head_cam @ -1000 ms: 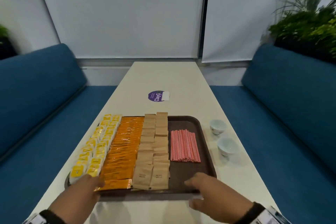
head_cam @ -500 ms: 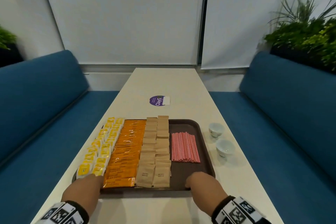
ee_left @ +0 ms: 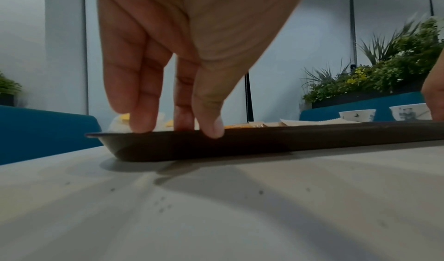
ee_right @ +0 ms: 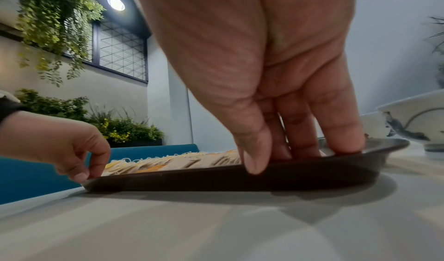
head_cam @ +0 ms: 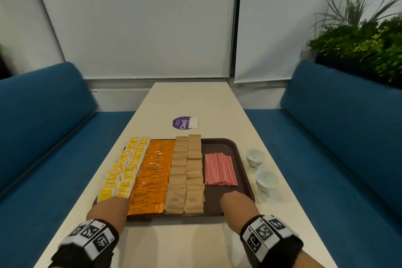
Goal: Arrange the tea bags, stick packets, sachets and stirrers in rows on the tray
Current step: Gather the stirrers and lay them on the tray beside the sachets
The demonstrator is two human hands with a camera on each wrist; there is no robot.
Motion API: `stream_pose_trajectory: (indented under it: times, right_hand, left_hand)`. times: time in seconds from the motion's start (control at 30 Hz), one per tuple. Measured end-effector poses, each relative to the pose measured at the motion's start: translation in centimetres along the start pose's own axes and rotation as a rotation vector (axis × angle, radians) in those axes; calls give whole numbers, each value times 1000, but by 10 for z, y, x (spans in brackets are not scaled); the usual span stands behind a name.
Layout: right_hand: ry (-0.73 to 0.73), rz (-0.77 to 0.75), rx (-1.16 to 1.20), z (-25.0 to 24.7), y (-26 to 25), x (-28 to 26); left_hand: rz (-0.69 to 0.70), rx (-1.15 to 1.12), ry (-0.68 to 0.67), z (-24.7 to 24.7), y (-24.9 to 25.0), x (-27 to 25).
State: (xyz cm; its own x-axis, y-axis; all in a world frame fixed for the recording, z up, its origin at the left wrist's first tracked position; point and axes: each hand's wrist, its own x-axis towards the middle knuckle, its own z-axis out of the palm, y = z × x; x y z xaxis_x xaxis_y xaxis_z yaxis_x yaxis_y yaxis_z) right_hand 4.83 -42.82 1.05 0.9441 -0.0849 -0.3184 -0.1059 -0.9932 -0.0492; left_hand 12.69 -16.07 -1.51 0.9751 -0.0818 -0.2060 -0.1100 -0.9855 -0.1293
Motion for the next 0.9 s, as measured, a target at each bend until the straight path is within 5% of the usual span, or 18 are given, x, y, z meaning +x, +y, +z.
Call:
stream_pose_trajectory:
  times: [0.57, 0.77, 0.9]
  right_hand:
    - [-46, 58, 134, -16, 18, 46]
    - [382, 149, 273, -32, 62, 22]
    - [325, 320, 381, -34, 99, 20]
  left_hand:
    - [31, 81, -61, -34, 25, 32]
    - [250, -106, 67, -111, 114, 4]
    - [485, -160, 94, -144, 199, 19]
